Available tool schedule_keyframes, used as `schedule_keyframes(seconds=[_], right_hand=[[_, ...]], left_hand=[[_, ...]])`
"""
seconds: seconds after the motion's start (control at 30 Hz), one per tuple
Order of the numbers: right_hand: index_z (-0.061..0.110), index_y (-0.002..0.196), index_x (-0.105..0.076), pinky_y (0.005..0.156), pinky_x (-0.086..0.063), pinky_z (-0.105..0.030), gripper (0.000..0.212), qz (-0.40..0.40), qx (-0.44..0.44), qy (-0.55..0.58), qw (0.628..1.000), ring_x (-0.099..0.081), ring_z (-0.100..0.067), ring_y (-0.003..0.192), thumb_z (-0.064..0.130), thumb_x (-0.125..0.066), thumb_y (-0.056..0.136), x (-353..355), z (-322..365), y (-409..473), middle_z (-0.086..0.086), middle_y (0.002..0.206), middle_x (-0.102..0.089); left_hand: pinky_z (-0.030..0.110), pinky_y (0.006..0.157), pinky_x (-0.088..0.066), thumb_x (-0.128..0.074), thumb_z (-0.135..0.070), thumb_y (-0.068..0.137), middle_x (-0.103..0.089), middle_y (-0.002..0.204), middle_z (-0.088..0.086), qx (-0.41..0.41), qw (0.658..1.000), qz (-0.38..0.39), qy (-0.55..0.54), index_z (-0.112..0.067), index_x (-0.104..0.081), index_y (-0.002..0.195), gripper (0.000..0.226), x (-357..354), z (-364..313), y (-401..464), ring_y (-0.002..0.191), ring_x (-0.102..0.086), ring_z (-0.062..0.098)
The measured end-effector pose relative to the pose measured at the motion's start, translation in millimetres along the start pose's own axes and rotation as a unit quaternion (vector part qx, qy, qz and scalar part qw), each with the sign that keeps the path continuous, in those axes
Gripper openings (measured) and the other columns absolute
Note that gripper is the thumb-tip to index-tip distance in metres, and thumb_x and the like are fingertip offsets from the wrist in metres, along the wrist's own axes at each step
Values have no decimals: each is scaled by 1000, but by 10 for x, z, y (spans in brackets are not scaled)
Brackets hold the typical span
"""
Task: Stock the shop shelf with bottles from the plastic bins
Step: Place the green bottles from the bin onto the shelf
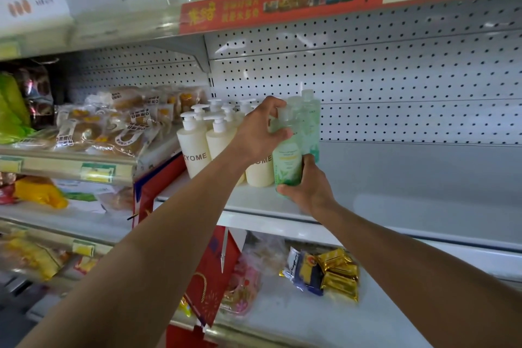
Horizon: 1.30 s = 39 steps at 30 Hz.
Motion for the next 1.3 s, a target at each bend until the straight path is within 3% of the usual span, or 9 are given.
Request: schedule_keyframes(seconds=[0.27, 0.4, 0.5, 0.63, 0.73, 0.97, 1.17, 1.3], right_hand=[[12, 114, -39, 74, -51, -34, 62, -19, -13, -21, 1000, -62, -25, 99, 27, -80, 71, -9, 28, -41, -3, 110, -60], [12, 117, -40, 82, -54, -38, 61, -1, -26, -20, 999, -61, -24, 103, 28, -79, 73, -3, 25, -88, -2, 115, -59], [10, 128, -41, 88, -52, -38, 56, -2, -11, -48, 999, -58, -27, 110, 23, -70, 82, 83, 11, -224, -9, 125, -56], [15, 135, -43, 90, -50, -37, 45, 16, 52, -168, 984, -56, -24, 116, 22, -56, 93, 292, -4, -507, -4, 133, -53], [20, 133, -48, 89, -50, -37, 39, 9, 100, -245, 964, -58, -21, 113, 24, -54, 94, 428, 19, -744, 0, 131, -56], [20, 125, -55, 85, -44, -34, 32, 3, 163, -307, 938, -58, -22, 108, 23, -54, 93, 480, -134, -1393, -1, 120, -60], [25, 125, -55, 83, -45, -34, 31, 102, 118, -314, 936, -57, -22, 108, 26, -50, 94, 56, -793, -1972, 3, 120, -60], [25, 128, -52, 89, -47, -35, 34, 174, 41, -291, 940, -55, -19, 116, 29, -51, 94, -243, -1426, -2307, 5, 126, -57]], left_hand=[[38, 98, -48, -71, -18, 85, -53, 120, -1, 0, 1000, 23, -6, -23, -48, 129, 50, -8, 8, 12, 112, -54, 19], [36, 98, -48, -70, -19, 86, -52, 127, 1, 12, 1000, 25, -12, -26, -46, 135, 55, -5, 6, -39, 113, -55, 21], [28, 94, -46, -71, -18, 85, -50, 125, -5, 20, 998, -26, -55, -28, -40, 141, 65, 82, 7, -225, 110, -52, 13], [29, 86, -50, -69, -23, 87, -60, 120, -4, 26, 996, -84, -1, -22, -56, 126, 41, 135, 106, -656, 98, -60, 12], [34, 84, -54, -69, -24, 87, -67, 108, -3, 33, 999, -33, 19, -20, -66, 112, 25, -32, 214, -1012, 88, -65, 13], [33, 84, -52, -66, -30, 88, -65, 108, -7, 50, 990, 70, 113, -26, -64, 113, 25, -587, 535, -1780, 92, -61, 9], [26, 80, -47, -66, -27, 87, -67, 108, -3, 112, 974, 171, 99, -20, -66, 112, 26, -1263, 952, -2589, 92, -62, 12], [34, 87, -50, -67, -26, 86, -67, 102, -3, 184, 957, 218, 54, -21, -67, 109, 24, -1682, 1296, -3095, 91, -64, 15]])
Point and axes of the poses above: each hand's wrist, its own y-axis towards the middle knuckle, its own x-axis out of the back of the hand, z = x × y, the point moved 7 cm from there along y, towards the middle knuckle
